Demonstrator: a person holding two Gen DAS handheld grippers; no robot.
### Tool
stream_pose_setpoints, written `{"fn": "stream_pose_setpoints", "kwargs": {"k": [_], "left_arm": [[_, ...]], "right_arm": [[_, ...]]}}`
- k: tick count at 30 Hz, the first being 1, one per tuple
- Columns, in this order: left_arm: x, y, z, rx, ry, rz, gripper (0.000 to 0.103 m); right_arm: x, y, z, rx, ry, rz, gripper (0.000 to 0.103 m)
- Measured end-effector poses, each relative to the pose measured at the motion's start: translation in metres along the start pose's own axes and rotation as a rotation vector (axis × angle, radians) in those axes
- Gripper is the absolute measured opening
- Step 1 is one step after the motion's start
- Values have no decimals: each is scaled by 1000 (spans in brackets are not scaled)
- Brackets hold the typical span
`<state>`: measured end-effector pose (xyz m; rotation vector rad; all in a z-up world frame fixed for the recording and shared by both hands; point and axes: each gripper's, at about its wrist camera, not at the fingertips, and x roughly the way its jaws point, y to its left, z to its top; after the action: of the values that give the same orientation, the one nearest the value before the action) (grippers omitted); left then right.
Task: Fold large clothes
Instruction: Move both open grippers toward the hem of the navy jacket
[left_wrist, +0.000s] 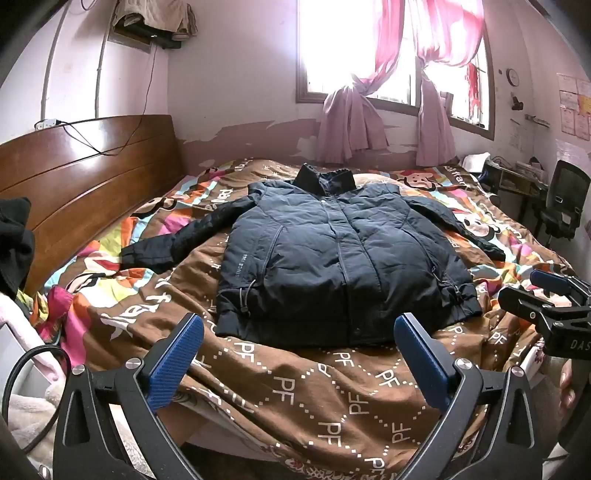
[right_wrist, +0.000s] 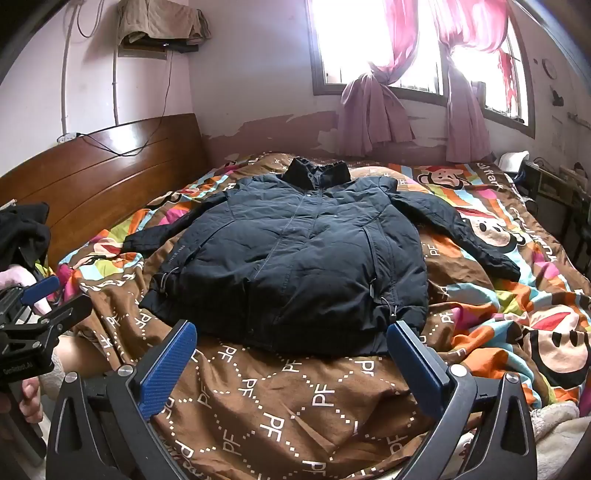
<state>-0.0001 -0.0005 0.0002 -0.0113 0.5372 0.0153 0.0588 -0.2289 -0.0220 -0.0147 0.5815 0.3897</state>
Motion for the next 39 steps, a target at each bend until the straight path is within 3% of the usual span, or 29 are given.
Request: {"fn": "stream_pose_setpoints", "kwargs": {"k": [26, 39], "left_arm": [[3, 2, 1, -2, 11, 11, 101], [12, 3, 12, 14, 72, 37, 101]], "right_arm": [[2, -2, 1, 9, 9, 2, 103], [5, -8, 11, 39, 83, -31, 103]]}}
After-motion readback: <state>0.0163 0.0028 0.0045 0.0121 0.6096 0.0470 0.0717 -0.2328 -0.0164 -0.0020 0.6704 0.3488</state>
